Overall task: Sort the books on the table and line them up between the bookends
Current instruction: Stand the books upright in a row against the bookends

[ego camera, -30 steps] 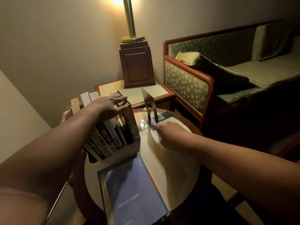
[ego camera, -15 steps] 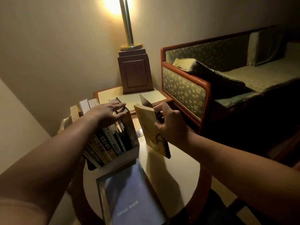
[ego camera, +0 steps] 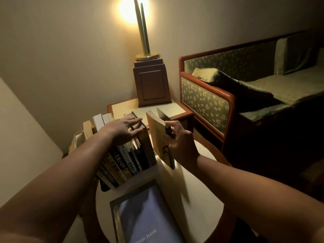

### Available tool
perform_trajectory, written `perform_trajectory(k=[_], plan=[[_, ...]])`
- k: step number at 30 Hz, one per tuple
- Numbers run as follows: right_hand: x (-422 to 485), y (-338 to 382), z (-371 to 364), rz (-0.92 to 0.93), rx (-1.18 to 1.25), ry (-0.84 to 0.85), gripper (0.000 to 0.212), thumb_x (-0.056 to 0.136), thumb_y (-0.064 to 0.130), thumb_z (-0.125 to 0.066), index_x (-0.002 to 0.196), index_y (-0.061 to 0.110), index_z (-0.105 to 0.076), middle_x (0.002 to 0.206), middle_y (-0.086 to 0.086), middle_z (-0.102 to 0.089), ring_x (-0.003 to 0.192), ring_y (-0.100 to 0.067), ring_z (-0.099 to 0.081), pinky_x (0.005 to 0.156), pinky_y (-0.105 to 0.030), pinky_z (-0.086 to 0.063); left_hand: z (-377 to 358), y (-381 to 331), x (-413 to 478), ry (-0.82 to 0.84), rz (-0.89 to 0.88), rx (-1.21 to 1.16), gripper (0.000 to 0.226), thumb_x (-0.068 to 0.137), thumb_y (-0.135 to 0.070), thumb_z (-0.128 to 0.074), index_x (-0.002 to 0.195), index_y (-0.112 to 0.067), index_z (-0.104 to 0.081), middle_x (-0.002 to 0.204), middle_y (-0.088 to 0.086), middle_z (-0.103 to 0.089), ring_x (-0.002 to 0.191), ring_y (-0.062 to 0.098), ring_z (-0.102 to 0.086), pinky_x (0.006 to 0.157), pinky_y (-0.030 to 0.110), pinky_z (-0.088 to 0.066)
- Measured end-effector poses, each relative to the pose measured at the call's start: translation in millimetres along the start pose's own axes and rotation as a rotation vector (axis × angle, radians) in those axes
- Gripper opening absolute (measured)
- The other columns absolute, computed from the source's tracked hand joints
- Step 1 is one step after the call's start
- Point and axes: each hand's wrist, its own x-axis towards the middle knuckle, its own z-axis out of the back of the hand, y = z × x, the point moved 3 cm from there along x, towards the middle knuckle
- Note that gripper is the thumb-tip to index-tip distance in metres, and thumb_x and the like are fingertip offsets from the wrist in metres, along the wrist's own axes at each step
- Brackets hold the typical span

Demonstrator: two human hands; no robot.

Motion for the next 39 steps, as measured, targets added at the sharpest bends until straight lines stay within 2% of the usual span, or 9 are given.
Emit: perform_trajectory(k=[4, 10, 13, 18, 23, 26, 28, 32, 39], plan=[[25, -4, -24, -0.019, 0.094, -0.032, 0.039, 0.089, 0.016, -0.07, 0.125, 0.008, -0.056, 0.108, -0.008, -0.072, 0.098, -0.009, -0.066, 0.072, -0.004, -0.049, 0, 2, 1, -0.011, -0.024, 0.003, 0.067, 0.095, -0.064, -0.037, 0.154, -0.045, -0.012, 0.164, -0.005, -0.014, 0.149, 0.025, -0.023, 0.115, 0.043, -0.031], [36, -39, -67, -0.061, 0.209, -0.01, 0.038, 0.089, 0.025, -0.071, 0.123, 0.014, -0.057, 0.117, -0.008, -0.067, 0.109, -0.015, -0.066, 0.08, -0.03, -0.06, 0, 2, -2, -0.054, -0.022, -0.068, 0.075, 0.095, -0.06, -0.044, 0.156, -0.035, -0.007, 0.163, -0.004, -0.017, 0.148, 0.023, -0.025, 0.116, 0.042, -0.028], [31, -45, -82, -0.035, 0.252, 0.006, 0.034, 0.091, 0.016, -0.068, 0.123, 0.01, -0.059, 0.112, -0.009, -0.07, 0.108, -0.02, -0.068, 0.079, -0.034, -0.061, -1, 4, -2, -0.072, -0.018, -0.081, 0.076, 0.095, -0.059, -0.045, 0.156, -0.036, -0.007, 0.163, -0.004, -0.018, 0.148, 0.023, -0.026, 0.116, 0.043, -0.029], [23, -53, -94, -0.346, 0.434, 0.16, 0.039, 0.099, 0.034, -0.046, 0.137, 0.03, -0.048, 0.125, -0.003, -0.065, 0.12, -0.016, -0.058, 0.092, -0.04, -0.055, -3, 9, 4, -0.051, -0.025, -0.063, 0.073, 0.094, -0.062, -0.044, 0.154, -0.043, -0.009, 0.162, -0.004, -0.024, 0.145, 0.024, -0.031, 0.113, 0.045, -0.034], [18, -71, -109, -0.482, 0.528, 0.444, 0.038, 0.097, 0.046, -0.038, 0.133, 0.047, -0.051, 0.128, 0.004, -0.06, 0.123, -0.021, -0.054, 0.097, -0.056, -0.049, -2, 14, 14, 0.014, -0.027, -0.104, 0.073, 0.09, -0.065, -0.048, 0.151, -0.052, -0.01, 0.159, -0.002, -0.026, 0.142, 0.026, -0.031, 0.112, 0.05, -0.037], [11, -76, -113, -0.512, 0.524, 0.517, 0.041, 0.096, 0.046, -0.037, 0.135, 0.054, -0.046, 0.134, 0.006, -0.056, 0.128, -0.025, -0.048, 0.101, -0.059, -0.045, 6, 16, 27, 0.07, -0.026, 0.002, 0.078, 0.087, -0.067, -0.05, 0.151, -0.051, -0.009, 0.147, 0.007, -0.035, 0.13, 0.027, -0.034, 0.108, 0.046, -0.037], [9, -78, -113, -0.521, 0.527, 0.527, 0.041, 0.097, 0.043, -0.036, 0.135, 0.055, -0.045, 0.135, 0.004, -0.055, 0.128, -0.025, -0.048, 0.1, -0.059, -0.045, 9, 12, 31, 0.06, -0.027, 0.097, 0.078, 0.088, -0.068, -0.047, 0.152, -0.051, -0.008, 0.148, 0.008, -0.03, 0.133, 0.029, -0.028, 0.11, 0.047, -0.033], [9, -78, -110, -0.514, 0.537, 0.531, 0.039, 0.1, 0.037, -0.038, 0.137, 0.051, -0.046, 0.133, 0.003, -0.056, 0.126, -0.024, -0.05, 0.097, -0.058, -0.048, -2, 1, 22, 0.048, -0.101, 0.131, 0.08, 0.083, -0.078, -0.034, 0.151, -0.053, 0.001, 0.164, -0.01, 0.013, 0.15, 0.021, 0.012, 0.12, 0.052, -0.005], [9, -74, -106, -0.517, 0.496, 0.557, 0.045, 0.099, 0.024, -0.045, 0.135, 0.051, -0.048, 0.127, 0.001, -0.059, 0.12, -0.025, -0.053, 0.093, -0.055, -0.052, -11, 8, 33, 0.086, -0.076, 0.112, 0.082, 0.091, -0.057, -0.055, 0.153, -0.047, -0.002, 0.164, -0.012, 0.008, 0.152, 0.019, 0.003, 0.121, 0.053, -0.017]])
